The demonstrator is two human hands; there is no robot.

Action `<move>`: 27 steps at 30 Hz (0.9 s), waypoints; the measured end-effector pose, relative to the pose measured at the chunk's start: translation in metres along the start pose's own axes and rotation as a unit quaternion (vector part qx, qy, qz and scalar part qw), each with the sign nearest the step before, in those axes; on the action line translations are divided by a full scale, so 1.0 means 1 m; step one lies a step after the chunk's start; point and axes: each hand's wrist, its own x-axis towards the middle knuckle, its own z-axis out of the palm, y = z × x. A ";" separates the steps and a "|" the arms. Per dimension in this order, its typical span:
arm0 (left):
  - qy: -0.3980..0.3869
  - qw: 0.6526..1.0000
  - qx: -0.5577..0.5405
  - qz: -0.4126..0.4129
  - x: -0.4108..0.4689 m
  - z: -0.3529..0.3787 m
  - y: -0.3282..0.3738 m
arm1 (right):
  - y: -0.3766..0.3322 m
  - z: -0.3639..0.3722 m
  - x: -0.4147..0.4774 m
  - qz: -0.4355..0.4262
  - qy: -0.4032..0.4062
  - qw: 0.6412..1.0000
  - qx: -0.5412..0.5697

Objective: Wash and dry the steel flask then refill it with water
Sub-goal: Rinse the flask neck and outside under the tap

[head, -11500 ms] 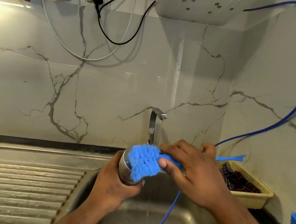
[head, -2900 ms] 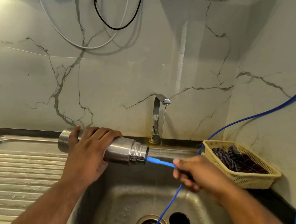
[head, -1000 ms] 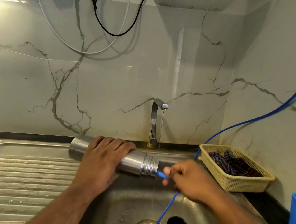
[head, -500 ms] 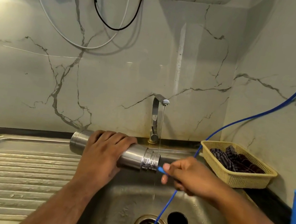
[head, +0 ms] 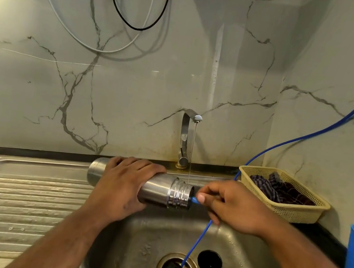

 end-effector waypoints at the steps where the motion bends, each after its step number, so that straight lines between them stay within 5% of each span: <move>1: -0.006 1.000 0.009 -0.015 0.000 0.001 0.001 | -0.001 0.003 0.001 -0.028 0.026 0.996 -0.086; 4: -0.021 0.999 0.004 -0.045 -0.002 0.005 0.003 | -0.018 0.006 -0.001 -0.075 0.075 0.944 -0.313; 7: -0.026 0.998 -0.005 -0.055 -0.002 0.004 0.004 | -0.030 0.014 -0.001 -0.076 0.127 0.906 -0.397; 10: -0.021 0.998 -0.016 -0.052 -0.002 -0.001 0.001 | -0.029 0.022 -0.002 -0.036 0.115 0.942 -0.314; 12: -0.023 0.999 0.016 -0.040 -0.003 -0.002 -0.002 | -0.025 0.020 -0.001 0.036 0.054 0.988 -0.140; 14: -0.024 0.999 0.036 -0.030 -0.003 -0.001 0.001 | -0.019 0.020 0.000 0.079 0.022 0.996 -0.047; 22: -0.024 0.997 0.010 -0.070 -0.003 0.001 -0.002 | -0.015 0.003 0.001 -0.071 0.161 0.940 -0.293; 27: -0.015 0.994 0.011 -0.103 -0.004 -0.007 -0.015 | -0.006 -0.019 -0.001 -0.080 0.255 0.914 -0.304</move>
